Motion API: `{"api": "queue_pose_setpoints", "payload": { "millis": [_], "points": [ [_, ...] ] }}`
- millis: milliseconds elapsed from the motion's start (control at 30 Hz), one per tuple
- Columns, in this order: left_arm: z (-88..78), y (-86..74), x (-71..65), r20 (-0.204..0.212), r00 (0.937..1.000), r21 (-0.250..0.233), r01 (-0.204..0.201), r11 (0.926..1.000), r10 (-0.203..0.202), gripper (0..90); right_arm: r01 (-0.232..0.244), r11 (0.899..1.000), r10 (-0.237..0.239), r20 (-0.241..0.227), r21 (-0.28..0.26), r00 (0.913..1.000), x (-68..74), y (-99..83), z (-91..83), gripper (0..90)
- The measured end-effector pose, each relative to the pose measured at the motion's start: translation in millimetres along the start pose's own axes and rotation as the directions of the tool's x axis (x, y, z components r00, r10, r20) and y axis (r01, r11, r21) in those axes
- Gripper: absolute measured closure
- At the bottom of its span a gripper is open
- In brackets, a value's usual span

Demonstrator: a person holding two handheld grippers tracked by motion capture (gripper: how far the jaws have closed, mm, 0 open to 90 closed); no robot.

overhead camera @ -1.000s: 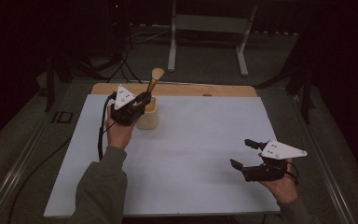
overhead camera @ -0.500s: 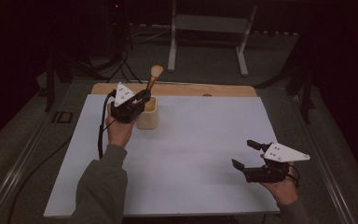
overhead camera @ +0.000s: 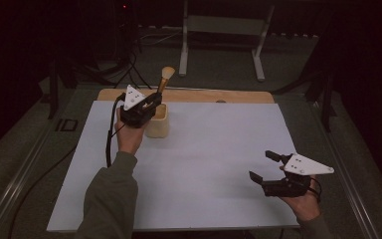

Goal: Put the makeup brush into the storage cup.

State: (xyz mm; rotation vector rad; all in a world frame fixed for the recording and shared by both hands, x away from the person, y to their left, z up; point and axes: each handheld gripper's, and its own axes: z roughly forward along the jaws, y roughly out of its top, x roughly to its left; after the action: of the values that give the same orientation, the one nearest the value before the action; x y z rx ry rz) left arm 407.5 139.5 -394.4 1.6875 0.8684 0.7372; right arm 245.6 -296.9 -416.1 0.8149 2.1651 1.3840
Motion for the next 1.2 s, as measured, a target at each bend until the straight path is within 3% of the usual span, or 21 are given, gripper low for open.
{"api": "queue_pose_setpoints", "payload": {
  "millis": [467,1200],
  "points": [
    [8.2,-1.1,4.0,-0.010,0.9999,-0.010,0.007,0.9999,-0.007,75.5,-0.004,1.000,0.004,0.001,0.013,1.0000,0.5,-6.3,-2.6,14.1],
    [24.3,-7.9,13.9,-0.034,0.9990,0.022,0.028,0.9994,-0.027,75.5,-0.027,0.999,0.028,0.026,-0.031,0.9993,-2.0,-17.5,-12.5,14.1]
  ]
}}
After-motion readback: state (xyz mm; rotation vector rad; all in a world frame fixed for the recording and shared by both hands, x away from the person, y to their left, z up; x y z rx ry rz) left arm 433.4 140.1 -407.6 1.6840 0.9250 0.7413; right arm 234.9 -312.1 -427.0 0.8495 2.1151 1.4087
